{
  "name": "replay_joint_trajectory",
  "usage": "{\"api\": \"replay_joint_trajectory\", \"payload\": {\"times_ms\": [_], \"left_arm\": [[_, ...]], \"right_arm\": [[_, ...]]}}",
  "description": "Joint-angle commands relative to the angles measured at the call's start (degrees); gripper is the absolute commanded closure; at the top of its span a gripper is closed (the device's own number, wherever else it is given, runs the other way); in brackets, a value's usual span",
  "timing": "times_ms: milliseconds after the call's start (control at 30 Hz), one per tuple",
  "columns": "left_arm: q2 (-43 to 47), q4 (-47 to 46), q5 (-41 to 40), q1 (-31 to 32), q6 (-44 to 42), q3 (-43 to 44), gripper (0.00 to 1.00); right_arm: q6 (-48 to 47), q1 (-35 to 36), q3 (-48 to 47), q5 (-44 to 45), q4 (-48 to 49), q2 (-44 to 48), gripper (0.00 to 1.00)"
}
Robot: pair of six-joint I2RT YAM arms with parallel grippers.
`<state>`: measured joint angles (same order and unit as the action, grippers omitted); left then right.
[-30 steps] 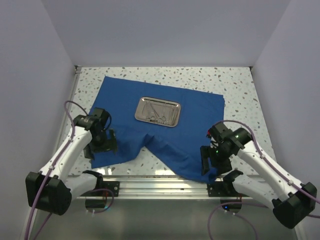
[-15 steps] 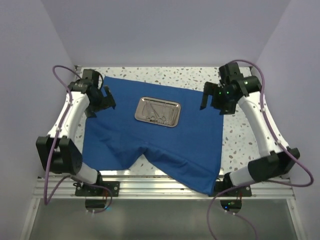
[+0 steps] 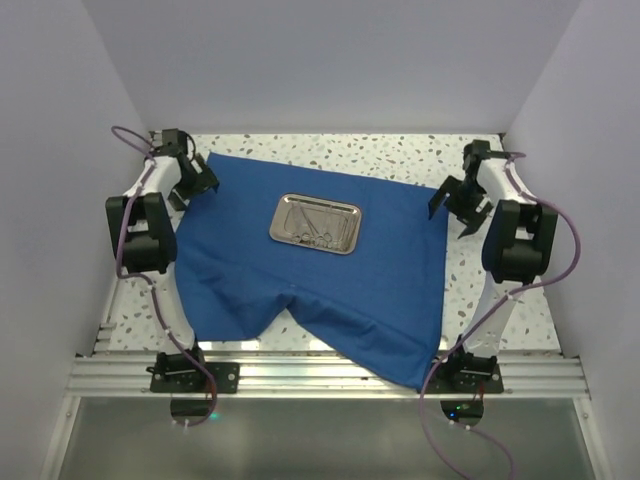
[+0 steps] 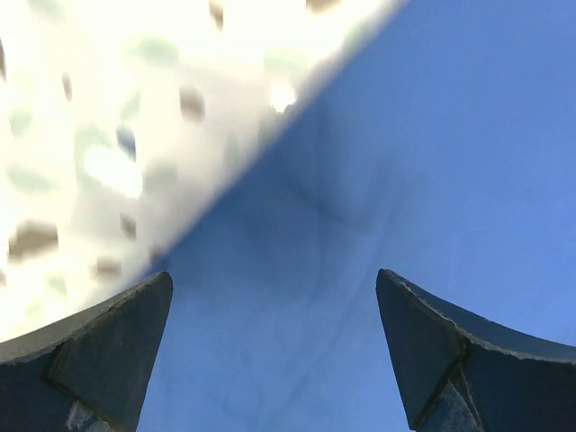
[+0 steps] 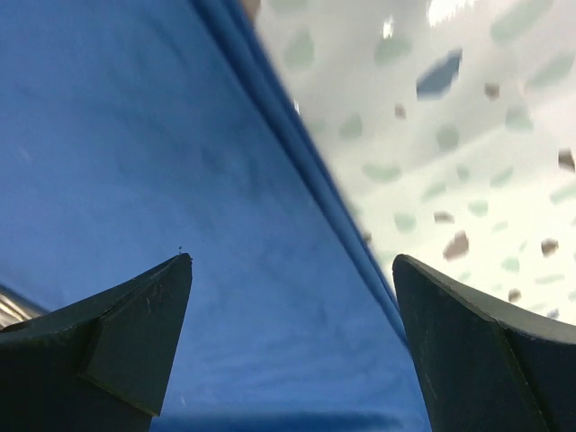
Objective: Open and lay out the surgical kit
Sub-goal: Smooth out the surgical kit at the center of the board.
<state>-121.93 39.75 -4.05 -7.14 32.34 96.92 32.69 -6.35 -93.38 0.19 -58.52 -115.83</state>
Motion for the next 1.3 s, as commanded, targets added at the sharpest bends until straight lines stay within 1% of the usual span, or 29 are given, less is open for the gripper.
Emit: {"api": "replay_joint_trajectory", "payload": {"times_ms": [0,133,200,267,300,333,367,400,433,467,500,533,567,600,633,667,700,733,767,833,867,900,933,967,1033,1067,1133,1200,1267], "left_arm": [[-3.0,-8.4,1.7,-2.1,0.3,5.4,0.00],[-10.2,-8.9,3.0,-2.3,-1.5,10.9,0.01],[-13.3,-9.2,3.8,-2.6,-2.3,12.2,0.01],[-15.2,-9.2,5.9,-3.1,-2.5,13.7,0.02],[-16.6,-9.4,6.7,-3.1,-2.6,14.1,0.03],[-17.3,-9.5,8.3,-3.3,-2.5,14.9,0.05],[-18.0,-9.5,9.2,-3.4,-2.5,15.3,0.06],[-19.2,-9.7,10.4,-3.4,-2.5,15.7,0.08],[-19.7,-9.9,11.6,-3.4,-2.5,16.4,0.10],[-20.2,-10.2,14.9,-3.4,-2.2,16.6,0.19],[-21.0,-11.4,16.9,-3.5,-1.8,16.6,0.22],[-21.4,-12.1,19.0,-3.3,-1.6,16.6,0.25],[-21.8,-12.7,22.6,-3.2,-0.8,16.6,0.34],[-22.6,-13.5,23.8,-3.2,-0.4,16.6,0.38],[-23.0,-13.8,24.9,-3.1,-0.1,16.8,0.43],[-23.4,-14.2,26.9,-3.1,0.6,17.1,0.58],[-24.2,-15.2,27.9,-3.1,1.0,17.2,0.66],[-24.8,-15.7,28.9,-3.1,1.5,17.9,0.77],[-25.3,-16.0,30.2,-3.1,2.5,18.6,1.00],[-26.9,-16.2,30.5,-3.1,3.3,21.4,1.00],[-27.2,-16.5,30.3,-3.1,4.0,22.2,1.00],[-27.7,-16.7,29.6,-3.1,4.0,23.3,1.00],[-27.8,-16.4,28.2,-3.1,4.1,25.6,1.00],[-27.9,-16.0,24.5,-3.5,4.6,26.9,1.00],[-27.8,-16.1,21.6,-4.1,5.5,29.7,1.00],[-27.6,-16.2,18.9,-5.2,6.5,30.4,1.00],[-26.3,-17.3,16.5,-6.1,7.6,30.9,1.00],[-24.2,-17.4,10.5,-7.5,9.0,29.8,1.00],[-22.8,-18.8,8.0,-8.8,9.4,28.5,1.00]], "right_arm": [[2.4,-0.8,-4.1,2.9,5.3,-3.3,0.03],[2.7,-0.9,-5.3,4.2,8.3,-8.0,0.04],[2.7,-0.9,-6.6,3.5,9.8,-10.1,0.04],[2.7,-0.9,-8.0,2.7,11.1,-13.2,0.07],[2.8,-0.9,-8.5,2.7,11.8,-14.1,0.08],[2.8,-0.9,-8.8,1.5,12.4,-15.5,0.14],[3.1,-0.9,-9.0,0.9,13.9,-16.2,0.17],[3.2,-0.9,-9.2,0.3,14.5,-16.7,0.28],[3.4,-0.9,-9.4,-1.6,15.1,-17.5,0.35],[3.6,-0.8,-9.7,-2.7,16.3,-18.6,0.40],[3.8,-0.7,-10.1,-3.9,17.0,-19.4,0.48],[3.8,-0.3,-10.5,-5.4,17.7,-20.0,0.63],[3.7,0.0,-12.2,-7.3,18.7,-21.9,0.68],[3.7,0.3,-13.5,-8.3,18.8,-22.9,0.79],[3.4,1.0,-15.2,-9.2,18.8,-24.0,0.85],[3.3,1.3,-19.3,-10.6,18.1,-26.8,0.92],[3.3,1.6,-21.7,-11.1,17.6,-28.0,1.00],[3.3,2.0,-27.2,-11.4,17.0,-29.7,1.00],[3.7,2.0,-30.1,-11.9,15.6,-31.0,1.00],[4.7,2.0,-35.8,-12.7,14.8,-35.2,1.00],[5.9,2.0,-41.9,-12.9,14.1,-36.6,1.00],[6.4,2.0,-45.0,-13.3,14.0,-39.5,1.00],[7.1,1.8,-47.9,-13.3,13.8,-40.7,1.00],[8.9,1.6,-52.5,-13.2,14.4,-41.7,1.00],[11.2,0.6,-53.1,-12.7,16.8,-41.8,1.00],[13.8,0.3,-52.1,-12.3,21.0,-41.1,1.00],[15.7,-0.7,-49.9,-11.2,25.5,-39.9,1.00],[17.6,-1.0,-51.4,-10.6,29.3,-40.8,1.00],[18.2,-1.4,-54.7,-10.0,31.4,-42.3,1.00]]}}
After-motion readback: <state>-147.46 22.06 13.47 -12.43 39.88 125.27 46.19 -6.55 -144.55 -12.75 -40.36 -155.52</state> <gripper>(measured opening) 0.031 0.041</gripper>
